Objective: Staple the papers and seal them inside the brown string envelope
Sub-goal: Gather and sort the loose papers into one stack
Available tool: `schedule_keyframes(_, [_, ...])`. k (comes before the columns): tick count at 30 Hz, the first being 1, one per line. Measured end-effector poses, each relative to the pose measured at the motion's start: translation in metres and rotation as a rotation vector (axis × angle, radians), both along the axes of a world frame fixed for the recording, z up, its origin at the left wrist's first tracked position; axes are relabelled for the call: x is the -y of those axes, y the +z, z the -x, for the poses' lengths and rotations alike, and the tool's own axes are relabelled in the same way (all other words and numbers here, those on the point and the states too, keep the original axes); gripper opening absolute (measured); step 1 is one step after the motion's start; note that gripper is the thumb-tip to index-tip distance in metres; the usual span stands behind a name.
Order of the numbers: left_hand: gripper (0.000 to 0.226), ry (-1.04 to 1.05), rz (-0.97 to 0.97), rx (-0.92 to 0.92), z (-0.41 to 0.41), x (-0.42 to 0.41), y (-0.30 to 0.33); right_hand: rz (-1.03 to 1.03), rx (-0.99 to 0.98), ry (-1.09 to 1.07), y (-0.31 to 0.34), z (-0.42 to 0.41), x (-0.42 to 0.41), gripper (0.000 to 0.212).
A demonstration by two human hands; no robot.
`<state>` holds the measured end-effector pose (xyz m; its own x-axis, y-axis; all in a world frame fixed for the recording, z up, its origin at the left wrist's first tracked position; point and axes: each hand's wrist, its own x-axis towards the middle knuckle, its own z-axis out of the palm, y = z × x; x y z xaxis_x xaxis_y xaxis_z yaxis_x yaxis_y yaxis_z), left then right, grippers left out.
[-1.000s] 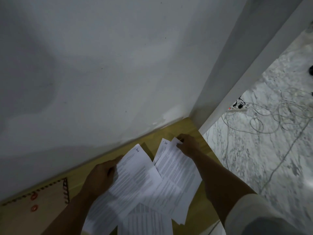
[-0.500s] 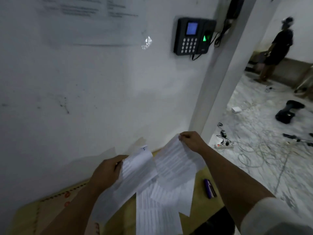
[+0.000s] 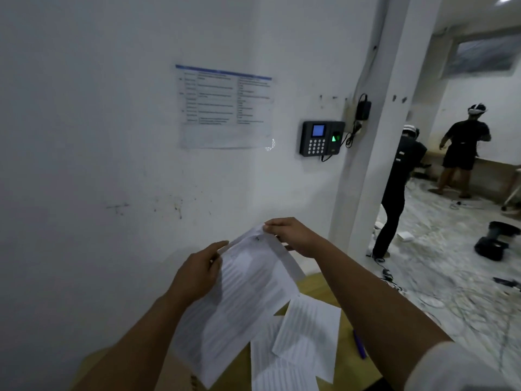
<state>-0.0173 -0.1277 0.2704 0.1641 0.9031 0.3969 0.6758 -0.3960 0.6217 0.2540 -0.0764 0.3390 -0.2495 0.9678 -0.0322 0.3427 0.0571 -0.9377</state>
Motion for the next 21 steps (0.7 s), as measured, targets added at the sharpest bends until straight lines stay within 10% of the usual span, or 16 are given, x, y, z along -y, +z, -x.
schedule_keyframes(21, [0.021, 0.188, 0.215, 0.15, 0.007, 0.01, 0.019, -0.278, 0.074, 0.108, -0.007, 0.026, 0.017, 0.02])
